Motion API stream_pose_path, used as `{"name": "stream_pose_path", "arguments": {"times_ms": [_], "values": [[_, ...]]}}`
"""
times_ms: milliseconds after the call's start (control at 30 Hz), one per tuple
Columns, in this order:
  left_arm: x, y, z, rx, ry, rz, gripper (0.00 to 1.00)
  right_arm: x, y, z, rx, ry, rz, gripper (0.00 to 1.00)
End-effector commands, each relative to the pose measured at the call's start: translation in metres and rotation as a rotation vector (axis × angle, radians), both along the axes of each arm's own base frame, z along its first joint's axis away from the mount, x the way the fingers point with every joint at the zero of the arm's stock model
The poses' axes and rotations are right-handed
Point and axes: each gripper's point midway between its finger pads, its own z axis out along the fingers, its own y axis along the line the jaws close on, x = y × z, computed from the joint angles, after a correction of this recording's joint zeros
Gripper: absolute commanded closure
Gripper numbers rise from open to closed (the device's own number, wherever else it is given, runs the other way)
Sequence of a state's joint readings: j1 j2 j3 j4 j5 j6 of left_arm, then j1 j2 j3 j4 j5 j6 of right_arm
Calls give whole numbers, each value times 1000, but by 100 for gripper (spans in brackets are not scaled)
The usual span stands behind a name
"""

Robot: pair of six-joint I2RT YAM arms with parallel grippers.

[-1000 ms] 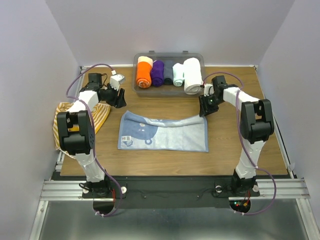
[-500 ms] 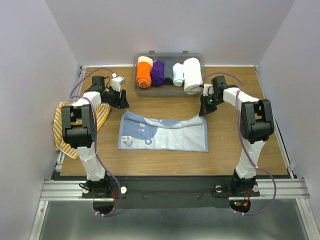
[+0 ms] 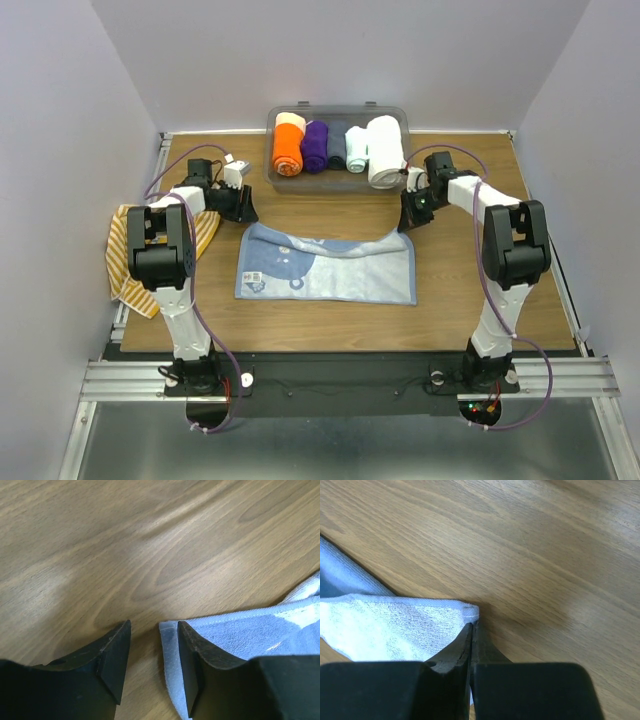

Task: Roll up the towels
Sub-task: Fold the towel

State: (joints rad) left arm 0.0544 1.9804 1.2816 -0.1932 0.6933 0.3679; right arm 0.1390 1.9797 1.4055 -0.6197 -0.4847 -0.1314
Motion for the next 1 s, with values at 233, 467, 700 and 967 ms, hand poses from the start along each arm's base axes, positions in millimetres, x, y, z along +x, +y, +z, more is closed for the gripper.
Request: {"name": "stream_pose_path", "arguments": {"times_ms": [233, 467, 700, 967], "values": [[-30, -10, -16, -63, 85, -34, 53, 8, 6, 24, 29, -80, 18, 99], [-31, -12, -17, -72, 99, -33, 57, 8, 6, 24, 34, -83, 25, 99], [-44, -9, -17, -45, 117, -47, 57, 10, 5, 27, 29, -95, 27, 100], [-46, -12, -17, -65, 124, -43, 66, 6, 5, 25, 32, -89, 33, 99]]}}
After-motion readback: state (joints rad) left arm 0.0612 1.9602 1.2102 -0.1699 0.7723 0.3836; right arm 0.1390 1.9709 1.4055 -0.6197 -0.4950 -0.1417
